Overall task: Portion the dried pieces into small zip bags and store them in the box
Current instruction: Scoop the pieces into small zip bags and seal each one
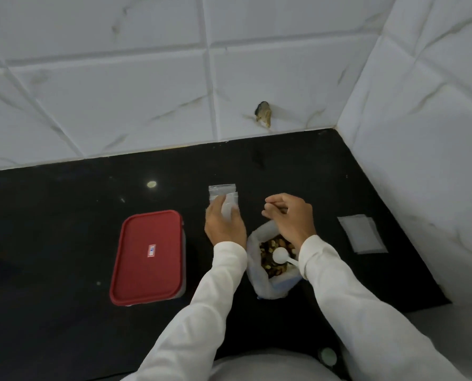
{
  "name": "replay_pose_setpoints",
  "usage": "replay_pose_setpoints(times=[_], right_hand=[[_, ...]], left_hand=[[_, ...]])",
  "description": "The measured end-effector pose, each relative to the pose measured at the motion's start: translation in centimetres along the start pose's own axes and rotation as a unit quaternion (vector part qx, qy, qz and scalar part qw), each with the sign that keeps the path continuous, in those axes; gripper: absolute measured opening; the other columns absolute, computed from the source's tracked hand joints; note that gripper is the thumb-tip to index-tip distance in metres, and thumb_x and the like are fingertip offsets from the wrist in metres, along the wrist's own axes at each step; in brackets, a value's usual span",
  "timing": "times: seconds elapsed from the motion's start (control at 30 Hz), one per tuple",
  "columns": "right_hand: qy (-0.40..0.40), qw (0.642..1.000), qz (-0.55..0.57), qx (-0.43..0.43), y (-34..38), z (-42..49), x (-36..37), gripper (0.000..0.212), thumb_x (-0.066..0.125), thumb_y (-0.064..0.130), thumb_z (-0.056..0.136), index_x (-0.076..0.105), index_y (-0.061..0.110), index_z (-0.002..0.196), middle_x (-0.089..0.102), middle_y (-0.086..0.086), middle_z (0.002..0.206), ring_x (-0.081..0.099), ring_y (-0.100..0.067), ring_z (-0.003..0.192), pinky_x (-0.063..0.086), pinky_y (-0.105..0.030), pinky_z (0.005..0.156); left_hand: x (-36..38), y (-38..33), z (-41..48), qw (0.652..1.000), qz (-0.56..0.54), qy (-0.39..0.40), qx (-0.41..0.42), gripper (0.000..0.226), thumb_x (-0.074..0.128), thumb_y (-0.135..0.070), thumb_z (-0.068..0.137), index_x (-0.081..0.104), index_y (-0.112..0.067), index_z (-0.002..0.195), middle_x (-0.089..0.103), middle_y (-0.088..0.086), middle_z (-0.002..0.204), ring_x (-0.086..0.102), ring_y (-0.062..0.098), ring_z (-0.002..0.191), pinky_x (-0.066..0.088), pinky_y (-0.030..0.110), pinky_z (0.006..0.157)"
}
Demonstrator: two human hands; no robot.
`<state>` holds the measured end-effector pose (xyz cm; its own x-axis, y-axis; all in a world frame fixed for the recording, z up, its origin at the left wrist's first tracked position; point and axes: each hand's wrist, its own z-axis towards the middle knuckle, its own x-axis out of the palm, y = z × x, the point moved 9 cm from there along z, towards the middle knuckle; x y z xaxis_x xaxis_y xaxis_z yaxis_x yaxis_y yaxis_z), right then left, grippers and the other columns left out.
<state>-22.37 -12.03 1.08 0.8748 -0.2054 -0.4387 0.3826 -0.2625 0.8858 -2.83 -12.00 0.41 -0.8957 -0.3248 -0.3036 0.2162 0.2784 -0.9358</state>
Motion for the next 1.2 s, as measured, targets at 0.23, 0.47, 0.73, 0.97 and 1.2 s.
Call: replay_pose_setpoints(times=[0.23,0.47,0.73,0.97,1.2], right_hand=[[-0.109,0.990,0.086,0.036,-4.4,-2.7,-9.8,0.013,0.067,0.010,0.090,0.069,0.019,0.099,0.073,0.005,0.091,0.070,0.000,0.078,0.055,-0.014,0.070],[-0.201,0.973,-0.074,0.081,-11.9,-2.8,-18.1,0.016,0.066,0.012,0.090,0.069,0.012,0.106,0.071,-0.003,0.099,0.067,-0.014,0.088,0.048,-0.020,0.078],[-0.132,0.962,-0.205,0.125,-17.7,-0.6,-18.6,0.037,0.068,0.018,0.085,0.061,0.010,0.120,0.063,-0.011,0.119,0.060,-0.030,0.108,0.054,-0.039,0.088],[-0.111,0.969,-0.181,0.128,-18.7,-0.1,-18.3,0.035,0.069,0.018,0.087,0.059,0.012,0.120,0.057,-0.010,0.120,0.060,-0.027,0.104,0.053,-0.038,0.089],[-0.117,0.971,-0.156,0.141,-18.7,0.2,-18.3,0.038,0.071,0.017,0.086,0.058,0.017,0.121,0.058,-0.006,0.124,0.061,-0.023,0.106,0.053,-0.035,0.090]], left_hand=[[9.9,-5.8,-7.4,0.973,-0.118,0.196,0.036,0.021,0.062,-0.007,0.095,0.072,-0.019,0.109,0.072,-0.007,0.106,0.067,0.003,0.100,0.056,0.026,0.091],[20.7,0.0,-14.6,0.928,-0.060,0.347,-0.125,0.028,0.058,-0.016,0.097,0.064,-0.024,0.123,0.065,-0.002,0.124,0.061,0.016,0.118,0.048,0.037,0.106],[24.2,3.4,-15.8,0.927,0.014,0.328,-0.180,0.038,0.051,-0.014,0.099,0.054,-0.017,0.136,0.058,0.001,0.132,0.056,0.022,0.123,0.040,0.025,0.094],[24.8,4.1,-15.3,0.928,0.018,0.318,-0.191,0.038,0.055,-0.018,0.098,0.057,-0.023,0.135,0.055,0.001,0.139,0.055,0.021,0.123,0.044,0.032,0.106],[25.0,4.7,-15.0,0.928,0.008,0.305,-0.216,0.040,0.057,-0.020,0.097,0.057,-0.021,0.137,0.054,0.002,0.142,0.054,0.023,0.126,0.046,0.042,0.108]])
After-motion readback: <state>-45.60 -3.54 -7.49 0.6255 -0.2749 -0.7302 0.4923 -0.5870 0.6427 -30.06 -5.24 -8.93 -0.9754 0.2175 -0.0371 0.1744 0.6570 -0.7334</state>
